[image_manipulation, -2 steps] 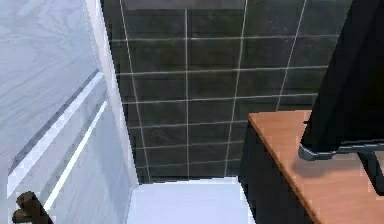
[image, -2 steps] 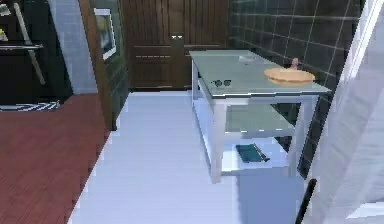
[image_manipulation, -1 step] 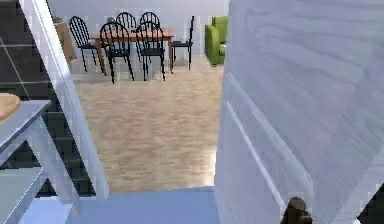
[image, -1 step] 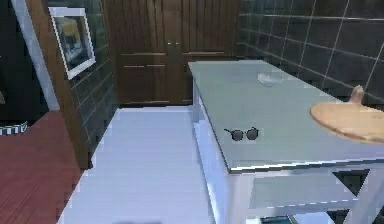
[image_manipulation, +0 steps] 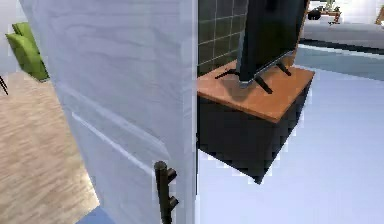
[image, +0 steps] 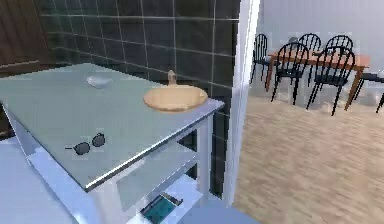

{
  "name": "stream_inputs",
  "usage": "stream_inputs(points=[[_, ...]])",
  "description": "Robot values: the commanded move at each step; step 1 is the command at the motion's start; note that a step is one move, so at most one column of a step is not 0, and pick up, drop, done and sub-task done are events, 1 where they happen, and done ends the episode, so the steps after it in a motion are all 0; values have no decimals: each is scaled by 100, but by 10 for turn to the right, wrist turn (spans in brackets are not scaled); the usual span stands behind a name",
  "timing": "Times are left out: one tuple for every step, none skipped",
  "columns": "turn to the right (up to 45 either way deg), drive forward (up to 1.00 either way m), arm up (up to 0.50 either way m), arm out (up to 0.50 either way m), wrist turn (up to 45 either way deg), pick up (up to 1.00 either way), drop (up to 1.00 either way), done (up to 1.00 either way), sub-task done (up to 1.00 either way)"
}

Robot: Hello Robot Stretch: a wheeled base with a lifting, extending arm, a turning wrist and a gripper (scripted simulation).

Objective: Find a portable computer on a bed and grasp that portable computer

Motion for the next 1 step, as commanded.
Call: stream_inputs(points=[[330, 0, 0, 0, 0, 0, 0, 0, 0]])
